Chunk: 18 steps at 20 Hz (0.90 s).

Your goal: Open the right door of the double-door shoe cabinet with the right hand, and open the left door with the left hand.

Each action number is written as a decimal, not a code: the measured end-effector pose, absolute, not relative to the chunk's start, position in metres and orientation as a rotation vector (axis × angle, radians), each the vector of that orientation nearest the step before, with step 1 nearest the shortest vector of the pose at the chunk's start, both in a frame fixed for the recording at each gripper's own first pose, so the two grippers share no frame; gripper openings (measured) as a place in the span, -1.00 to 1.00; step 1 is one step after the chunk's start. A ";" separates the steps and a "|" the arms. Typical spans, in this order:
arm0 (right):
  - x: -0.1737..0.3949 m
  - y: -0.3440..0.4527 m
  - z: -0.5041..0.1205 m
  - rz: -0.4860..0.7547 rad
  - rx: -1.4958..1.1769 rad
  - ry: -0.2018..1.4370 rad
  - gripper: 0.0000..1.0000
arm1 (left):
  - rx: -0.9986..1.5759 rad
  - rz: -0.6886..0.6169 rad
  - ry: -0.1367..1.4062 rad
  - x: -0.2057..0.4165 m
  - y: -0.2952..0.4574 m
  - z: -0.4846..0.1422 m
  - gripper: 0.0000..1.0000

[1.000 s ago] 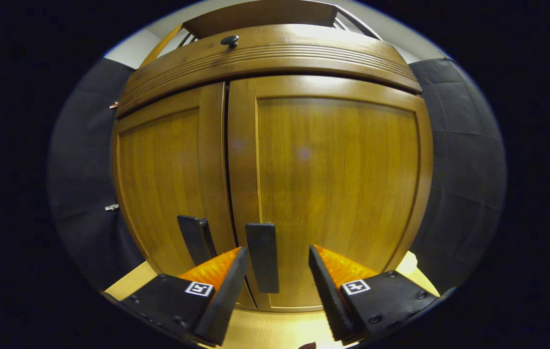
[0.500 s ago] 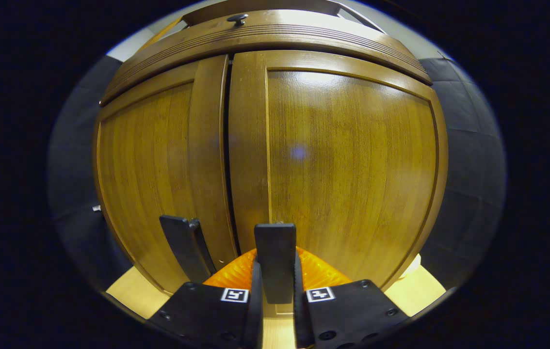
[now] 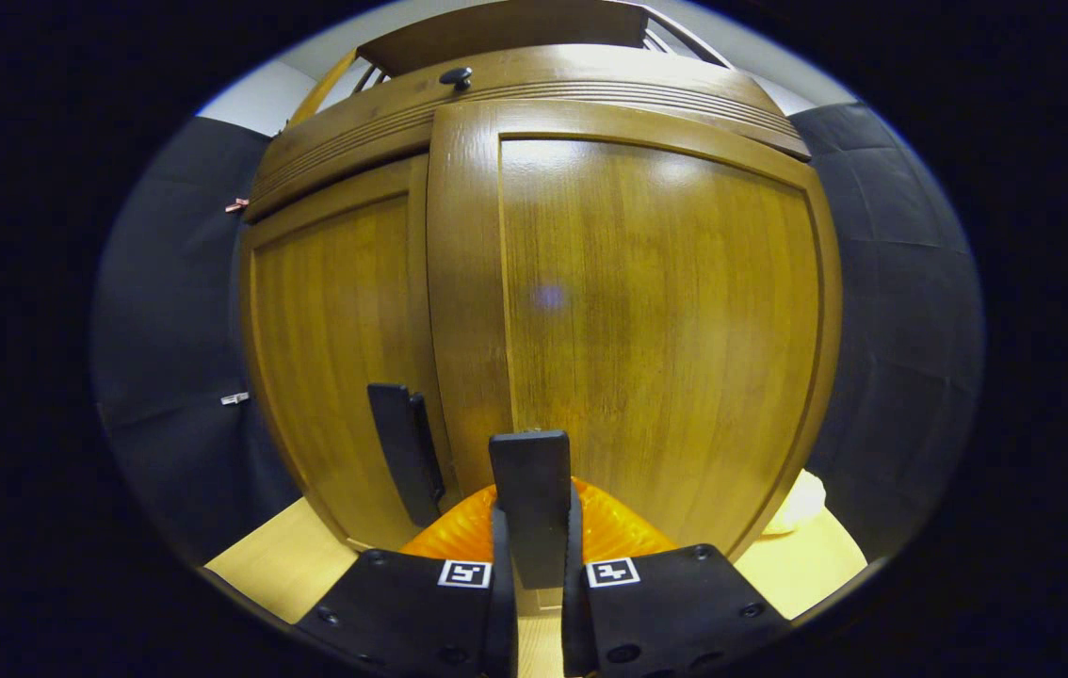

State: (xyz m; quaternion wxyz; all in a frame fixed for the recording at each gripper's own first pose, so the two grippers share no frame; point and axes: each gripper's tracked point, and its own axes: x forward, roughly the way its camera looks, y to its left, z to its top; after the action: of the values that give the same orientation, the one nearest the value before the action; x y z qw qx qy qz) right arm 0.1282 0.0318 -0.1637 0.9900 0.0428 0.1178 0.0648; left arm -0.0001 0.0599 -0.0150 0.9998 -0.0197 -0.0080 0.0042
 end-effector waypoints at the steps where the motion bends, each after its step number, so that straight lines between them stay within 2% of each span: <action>1: 0.121 0.025 -0.162 0.140 0.087 0.237 -0.56 | -0.042 0.007 -0.015 -0.001 0.056 -0.015 0.92; 5: 0.078 0.012 -0.167 0.167 0.097 0.242 -0.56 | -0.048 -0.009 -0.010 0.001 0.037 -0.015 0.92; 12: 0.037 -0.026 -0.158 0.164 0.121 0.262 -0.56 | -0.049 -0.013 -0.021 0.007 0.006 -0.011 0.92; 18: 0.005 -0.069 -0.156 0.111 0.091 0.275 -0.58 | -0.049 -0.029 -0.024 0.018 -0.020 -0.009 0.92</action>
State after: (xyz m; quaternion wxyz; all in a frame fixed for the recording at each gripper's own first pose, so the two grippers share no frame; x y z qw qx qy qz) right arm 0.0047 -0.0694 -0.1564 0.9880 0.0453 0.1370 0.0550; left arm 0.0183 -0.0202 -0.0086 0.9995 -0.0245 -0.0118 -0.0143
